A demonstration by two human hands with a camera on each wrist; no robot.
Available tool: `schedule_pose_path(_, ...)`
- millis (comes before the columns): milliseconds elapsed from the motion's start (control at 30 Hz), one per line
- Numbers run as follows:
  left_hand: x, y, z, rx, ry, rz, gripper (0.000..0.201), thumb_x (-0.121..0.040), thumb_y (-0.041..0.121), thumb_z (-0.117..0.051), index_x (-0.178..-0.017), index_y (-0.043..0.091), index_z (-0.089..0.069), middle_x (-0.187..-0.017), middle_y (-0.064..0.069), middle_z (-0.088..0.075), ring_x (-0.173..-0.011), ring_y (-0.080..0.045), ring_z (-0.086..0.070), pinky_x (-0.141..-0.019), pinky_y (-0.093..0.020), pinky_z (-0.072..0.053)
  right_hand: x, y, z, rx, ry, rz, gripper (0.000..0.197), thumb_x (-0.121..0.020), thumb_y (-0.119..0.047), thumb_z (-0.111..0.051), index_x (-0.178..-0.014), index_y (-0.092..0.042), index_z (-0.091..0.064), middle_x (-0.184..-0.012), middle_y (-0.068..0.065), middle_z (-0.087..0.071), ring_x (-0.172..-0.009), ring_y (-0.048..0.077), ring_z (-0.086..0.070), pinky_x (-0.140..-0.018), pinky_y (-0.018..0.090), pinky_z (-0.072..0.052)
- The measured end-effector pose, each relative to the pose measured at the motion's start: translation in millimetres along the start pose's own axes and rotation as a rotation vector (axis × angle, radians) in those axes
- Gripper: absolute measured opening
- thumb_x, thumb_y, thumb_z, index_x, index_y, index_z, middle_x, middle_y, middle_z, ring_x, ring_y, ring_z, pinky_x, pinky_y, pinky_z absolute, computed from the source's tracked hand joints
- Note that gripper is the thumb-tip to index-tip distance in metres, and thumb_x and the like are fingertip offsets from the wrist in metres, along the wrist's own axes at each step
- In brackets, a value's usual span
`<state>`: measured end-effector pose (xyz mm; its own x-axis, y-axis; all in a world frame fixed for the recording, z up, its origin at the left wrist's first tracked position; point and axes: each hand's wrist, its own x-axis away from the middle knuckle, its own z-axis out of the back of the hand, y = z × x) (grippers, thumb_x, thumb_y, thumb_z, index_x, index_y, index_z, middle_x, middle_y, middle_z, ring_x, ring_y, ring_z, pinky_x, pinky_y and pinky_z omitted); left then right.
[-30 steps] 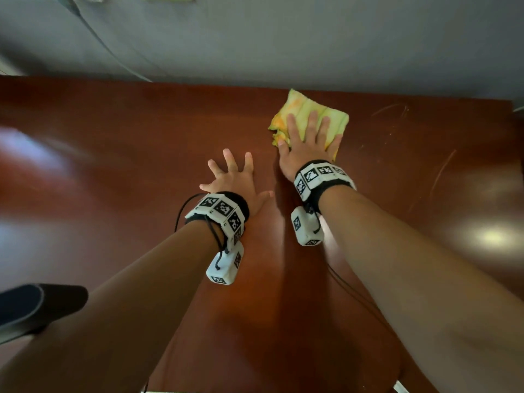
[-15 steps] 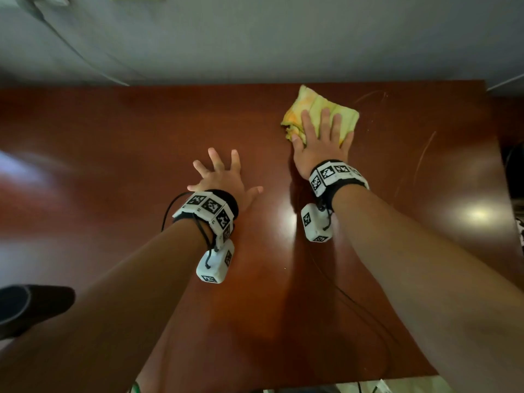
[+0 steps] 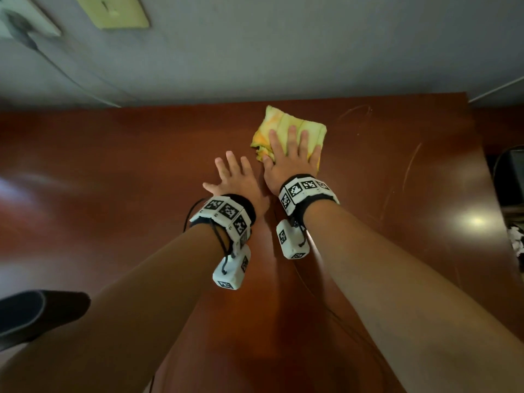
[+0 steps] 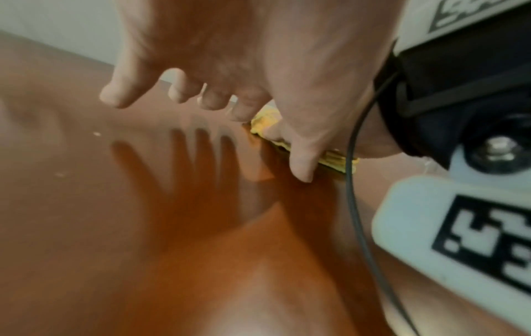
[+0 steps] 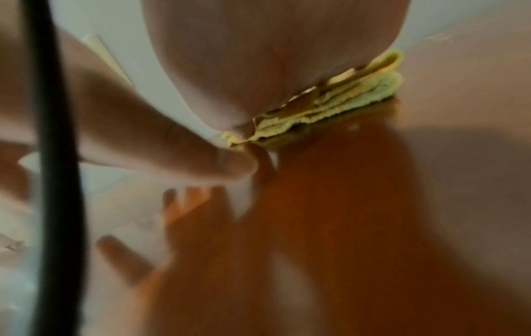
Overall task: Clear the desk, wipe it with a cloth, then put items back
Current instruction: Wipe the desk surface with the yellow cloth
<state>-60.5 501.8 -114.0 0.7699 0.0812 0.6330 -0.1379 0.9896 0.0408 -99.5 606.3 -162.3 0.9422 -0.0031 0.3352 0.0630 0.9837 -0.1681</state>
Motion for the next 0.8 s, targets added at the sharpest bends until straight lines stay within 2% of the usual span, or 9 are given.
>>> schedule_pose_path(133,-13,9,-4,0.021,-0.041,-0.029,0.110,-0.085,0.070,-0.057,-0.158,0.020,0.010,-0.165,-0.006,0.022,-0.152,-0.034,0.013,-0.113,-0.070,-0.021,-14,35,11,-0.037,0.027,-0.108,0.062,-0.103,-0.054,-0.019,-0.158,-0.039,0.007,-0.166,0.001,0.017,-0.152,0.029,0.018,-0.120,0.056,0.012)
schedule_pose_path(300,-14,13,-5,-0.079,-0.076,-0.036,0.135,-0.069,0.082,-0.062,-0.156,0.018,0.017,-0.163,-0.011,0.025,-0.151,-0.039,0.013,-0.113,-0.069,-0.025,-36,100,29,-0.046,0.027,-0.259,0.063,-0.102,-0.056,-0.017,-0.158,-0.040,0.006,-0.166,0.001,0.019,-0.152,0.029,0.018,-0.120,0.058,0.010)
schedule_pose_path(433,-16,15,-4,-0.071,-0.084,-0.027,0.138,-0.067,0.082,-0.065,-0.156,0.017,0.018,-0.163,-0.012,0.026,-0.151,-0.039,0.014,-0.112,-0.069,-0.024,-39,84,26,-0.054,0.078,-0.303,0.067,-0.100,-0.062,-0.016,-0.158,-0.037,0.004,-0.166,0.009,0.016,-0.151,0.035,0.018,-0.117,0.063,0.012)
schedule_pose_path(500,-19,14,-5,-0.069,-0.083,-0.028,0.134,-0.071,0.077,-0.067,-0.156,0.017,0.017,-0.162,-0.012,0.026,-0.151,-0.039,0.014,-0.112,-0.070,-0.024,-37,64,22,-0.079,0.083,-0.265,0.068,-0.099,-0.064,-0.017,-0.158,-0.037,0.001,-0.166,0.012,0.015,-0.151,0.038,0.018,-0.115,0.065,0.013)
schedule_pose_path(600,-23,14,-7,-0.027,-0.071,-0.015,0.112,-0.088,0.058,-0.065,-0.158,0.019,0.014,-0.164,-0.010,0.024,-0.151,-0.039,0.014,-0.110,-0.072,-0.024,-26,24,12,-0.054,0.056,-0.067,0.065,-0.101,-0.060,-0.021,-0.158,-0.039,0.000,-0.166,0.010,0.016,-0.150,0.038,0.019,-0.115,0.065,0.014)
schedule_pose_path(667,-24,15,-5,-0.009,-0.089,-0.005,0.112,-0.088,0.061,-0.062,-0.157,0.019,0.015,-0.164,-0.009,0.024,-0.151,-0.038,0.015,-0.112,-0.071,-0.023,-23,2,6,-0.034,0.023,0.025,0.064,-0.101,-0.059,-0.020,-0.158,-0.041,0.002,-0.166,0.008,0.019,-0.150,0.037,0.021,-0.116,0.063,0.015)
schedule_pose_path(800,-13,17,0,-0.012,-0.104,-0.006,0.127,-0.076,0.073,-0.065,-0.157,0.017,0.015,-0.164,-0.010,0.024,-0.151,-0.038,0.016,-0.113,-0.070,-0.022,-29,5,6,-0.035,-0.002,0.047,0.064,-0.100,-0.063,-0.021,-0.157,-0.045,0.001,-0.166,0.003,0.018,-0.151,0.032,0.021,-0.117,0.059,0.018)
